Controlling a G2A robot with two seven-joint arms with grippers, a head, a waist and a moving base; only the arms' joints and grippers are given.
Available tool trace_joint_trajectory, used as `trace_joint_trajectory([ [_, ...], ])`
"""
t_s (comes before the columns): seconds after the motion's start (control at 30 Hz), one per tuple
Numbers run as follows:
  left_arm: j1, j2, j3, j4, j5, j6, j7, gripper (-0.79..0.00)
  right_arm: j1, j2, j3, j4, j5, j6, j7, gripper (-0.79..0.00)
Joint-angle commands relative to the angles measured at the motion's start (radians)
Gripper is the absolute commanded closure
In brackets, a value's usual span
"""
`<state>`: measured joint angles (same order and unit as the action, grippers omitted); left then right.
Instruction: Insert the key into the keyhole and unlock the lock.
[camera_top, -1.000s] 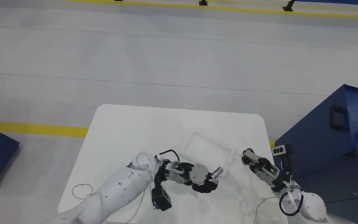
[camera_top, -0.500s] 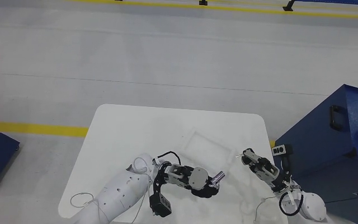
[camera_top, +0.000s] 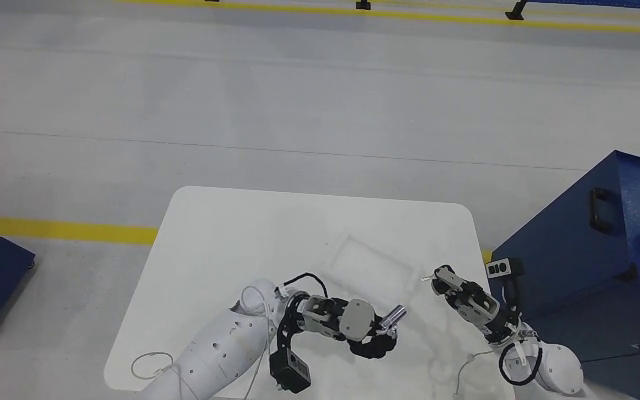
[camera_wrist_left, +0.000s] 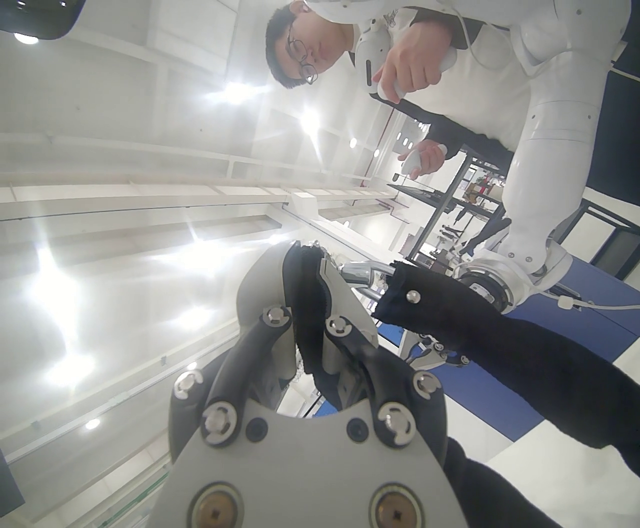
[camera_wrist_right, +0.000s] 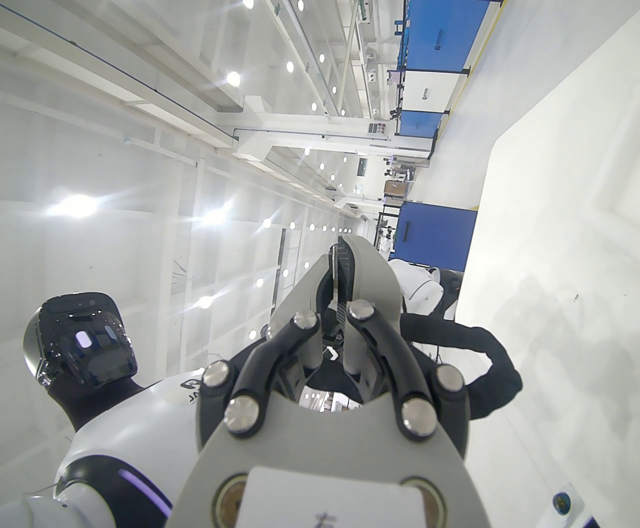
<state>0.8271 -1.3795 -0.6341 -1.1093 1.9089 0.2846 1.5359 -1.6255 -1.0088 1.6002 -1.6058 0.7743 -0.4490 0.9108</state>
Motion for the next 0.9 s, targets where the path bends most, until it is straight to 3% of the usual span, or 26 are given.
trace_joint_trajectory([
  [0.0,0.001,-0.002,-0.003,0.003,0.0,0.0,0.0,0.0,0.0,0.0,0.0,0.0,0.0,0.0,0.0,0.0],
  [0.63,0.007,-0.008,-0.008,0.011,-0.003,0.0,0.0,0.0,0.0,0.0,0.0,0.0,0.0,0.0,0.0,0.0],
  [0.87,0.059,-0.002,-0.035,-0.043,-0.055,-0.062,-0.005,0.0,0.0,0.0,0.0,0.0,0.0,0.0,0.0,0.0],
])
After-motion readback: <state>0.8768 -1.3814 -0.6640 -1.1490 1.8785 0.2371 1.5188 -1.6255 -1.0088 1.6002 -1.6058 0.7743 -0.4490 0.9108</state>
